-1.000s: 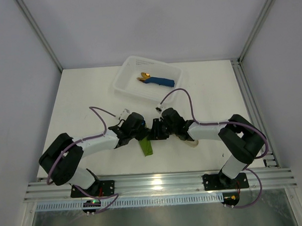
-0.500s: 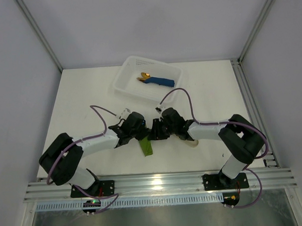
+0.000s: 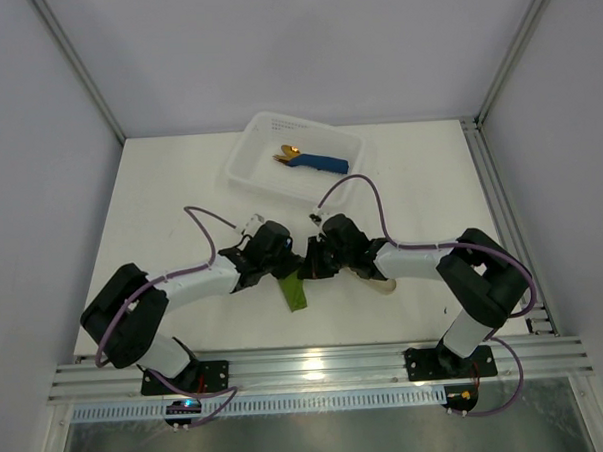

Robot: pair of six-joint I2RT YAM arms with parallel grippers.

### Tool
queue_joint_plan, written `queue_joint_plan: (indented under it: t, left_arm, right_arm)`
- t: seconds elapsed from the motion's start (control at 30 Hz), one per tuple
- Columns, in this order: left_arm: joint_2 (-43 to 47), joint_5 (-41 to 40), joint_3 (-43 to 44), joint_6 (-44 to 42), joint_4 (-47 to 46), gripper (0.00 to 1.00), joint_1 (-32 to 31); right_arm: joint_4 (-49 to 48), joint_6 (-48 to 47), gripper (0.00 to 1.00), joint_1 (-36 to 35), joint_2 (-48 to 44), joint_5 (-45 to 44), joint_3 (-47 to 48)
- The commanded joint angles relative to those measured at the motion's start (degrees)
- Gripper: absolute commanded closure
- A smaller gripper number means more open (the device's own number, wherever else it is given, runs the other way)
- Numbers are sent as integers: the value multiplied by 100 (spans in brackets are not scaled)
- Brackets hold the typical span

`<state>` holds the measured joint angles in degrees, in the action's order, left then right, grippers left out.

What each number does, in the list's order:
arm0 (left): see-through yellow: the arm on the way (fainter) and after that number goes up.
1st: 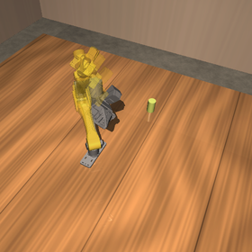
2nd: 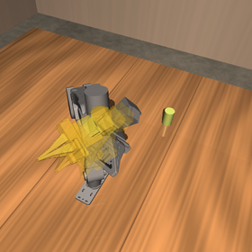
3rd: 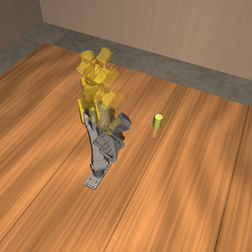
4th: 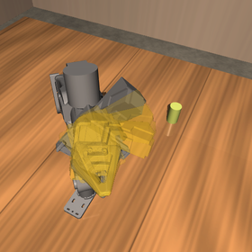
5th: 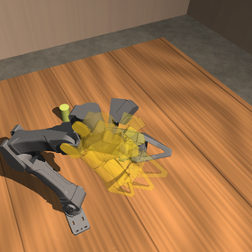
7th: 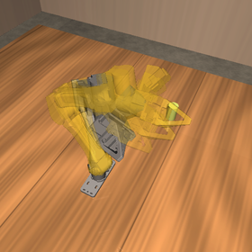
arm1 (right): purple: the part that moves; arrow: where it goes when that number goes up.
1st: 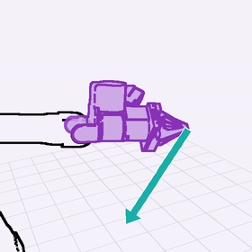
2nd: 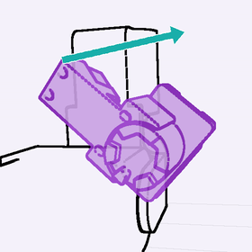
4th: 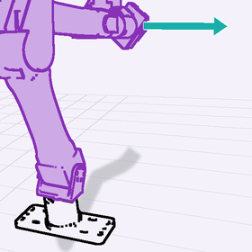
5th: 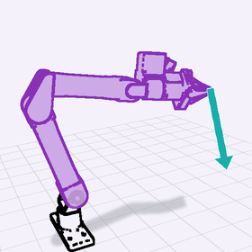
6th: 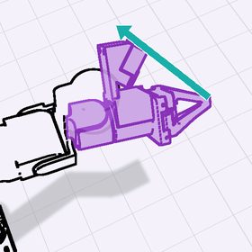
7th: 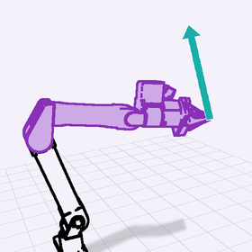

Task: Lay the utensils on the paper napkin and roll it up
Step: Roll the napkin at the center of the board.

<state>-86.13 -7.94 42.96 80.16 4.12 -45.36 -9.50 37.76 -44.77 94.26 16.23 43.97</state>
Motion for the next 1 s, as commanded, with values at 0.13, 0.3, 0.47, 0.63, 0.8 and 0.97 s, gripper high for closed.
queue_joint_plan:
  t: [0.13,0.3,0.47,0.63,0.8,0.97]
  left_arm:
    - [-97,417,344,-378,53,100,-104]
    - [-115,311,547,-606,335,93,-113]
    - [17,83,722,-826,607,80,-104]
    - [324,-233,758,-1020,888,72,-104]
    - [693,-480,714,-1292,1135,68,-104]
    - [1132,-550,635,-1775,1363,90,-104]
  right_arm:
    - [-597,153,96,21,-145,-225,112]
    - [-509,153,96,21,-144,-357,51]
    - [-509,171,96,21,-153,-419,-19]
    - [-509,179,96,21,-136,-454,-37]
    - [-509,205,96,13,-83,-454,-37]
    - [-518,250,96,21,-74,-428,-63]
